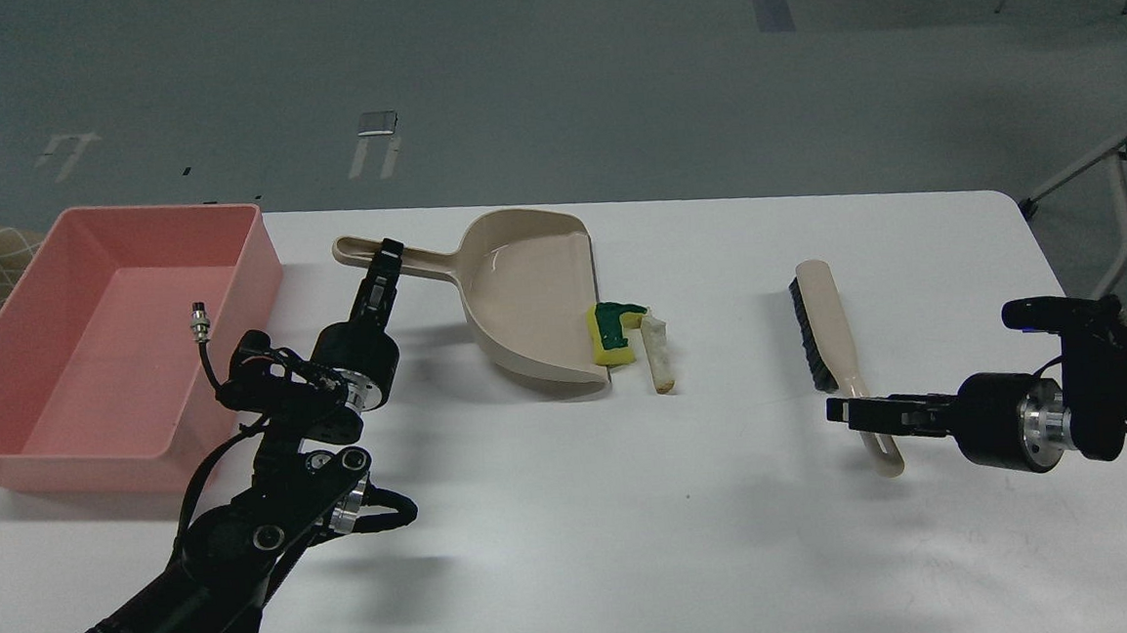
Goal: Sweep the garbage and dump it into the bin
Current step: 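Reach the right gripper down to the wooden brush handle, then grasp the brush handle with the right gripper and lift it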
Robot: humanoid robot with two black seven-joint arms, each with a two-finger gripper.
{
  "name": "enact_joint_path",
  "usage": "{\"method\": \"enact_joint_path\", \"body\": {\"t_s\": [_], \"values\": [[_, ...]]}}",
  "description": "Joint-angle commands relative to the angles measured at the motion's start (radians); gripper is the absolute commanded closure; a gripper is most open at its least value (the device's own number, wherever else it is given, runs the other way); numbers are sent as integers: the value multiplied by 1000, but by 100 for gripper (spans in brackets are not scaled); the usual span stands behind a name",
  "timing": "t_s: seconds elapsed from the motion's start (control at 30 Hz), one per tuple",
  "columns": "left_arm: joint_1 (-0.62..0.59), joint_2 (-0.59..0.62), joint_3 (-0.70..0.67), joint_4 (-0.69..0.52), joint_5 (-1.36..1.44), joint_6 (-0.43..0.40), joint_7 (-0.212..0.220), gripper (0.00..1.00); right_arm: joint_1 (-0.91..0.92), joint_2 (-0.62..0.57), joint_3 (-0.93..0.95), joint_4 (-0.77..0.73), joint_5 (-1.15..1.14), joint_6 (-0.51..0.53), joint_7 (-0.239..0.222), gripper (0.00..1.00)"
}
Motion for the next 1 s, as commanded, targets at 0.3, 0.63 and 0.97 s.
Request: {"method": "enact_joint_path", "body": {"t_s": [0.3,0.63,0.97], "values": [[1,0,-2,0,0,0,-1,100,-18,2,-1,1,-2,-1,-14,48],[1,1,-2,0,-2,0,-1,100,-18,2,0,3,-18,-11,-23,66],[1,1,-2,0,-2,0,-1,100,-19,-3,5,3,-11,-12,-46,90]]}}
